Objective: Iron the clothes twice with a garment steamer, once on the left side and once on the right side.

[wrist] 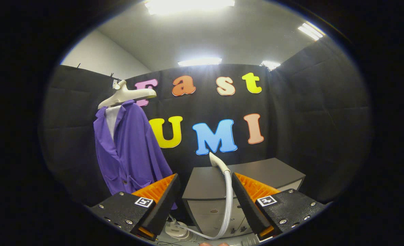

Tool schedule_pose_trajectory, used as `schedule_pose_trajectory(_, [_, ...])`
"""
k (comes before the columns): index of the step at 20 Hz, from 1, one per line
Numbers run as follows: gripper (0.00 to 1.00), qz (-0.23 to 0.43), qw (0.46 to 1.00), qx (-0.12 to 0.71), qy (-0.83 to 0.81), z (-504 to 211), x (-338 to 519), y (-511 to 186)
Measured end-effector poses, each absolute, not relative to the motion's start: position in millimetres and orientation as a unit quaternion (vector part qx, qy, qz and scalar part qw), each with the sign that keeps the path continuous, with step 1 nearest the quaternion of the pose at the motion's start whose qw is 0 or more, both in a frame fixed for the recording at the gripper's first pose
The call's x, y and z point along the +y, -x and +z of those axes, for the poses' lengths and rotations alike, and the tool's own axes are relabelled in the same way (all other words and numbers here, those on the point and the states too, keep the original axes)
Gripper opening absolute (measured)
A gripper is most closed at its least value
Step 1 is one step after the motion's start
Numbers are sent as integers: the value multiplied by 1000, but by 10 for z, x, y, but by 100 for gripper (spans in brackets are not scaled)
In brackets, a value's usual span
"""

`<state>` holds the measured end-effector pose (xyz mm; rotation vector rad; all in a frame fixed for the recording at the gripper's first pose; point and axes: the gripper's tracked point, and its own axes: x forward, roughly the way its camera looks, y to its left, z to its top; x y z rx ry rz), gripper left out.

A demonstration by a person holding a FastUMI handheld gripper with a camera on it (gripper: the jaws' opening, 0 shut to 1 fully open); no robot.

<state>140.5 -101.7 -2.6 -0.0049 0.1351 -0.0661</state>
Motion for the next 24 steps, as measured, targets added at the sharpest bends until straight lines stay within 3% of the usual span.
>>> schedule_pose_trajectory(10, [95, -46, 980, 150, -125, -387, -1858, -3188])
schedule_pose_trajectory(24, [95, 21, 900, 311, -305, -1341, -2082, -4454])
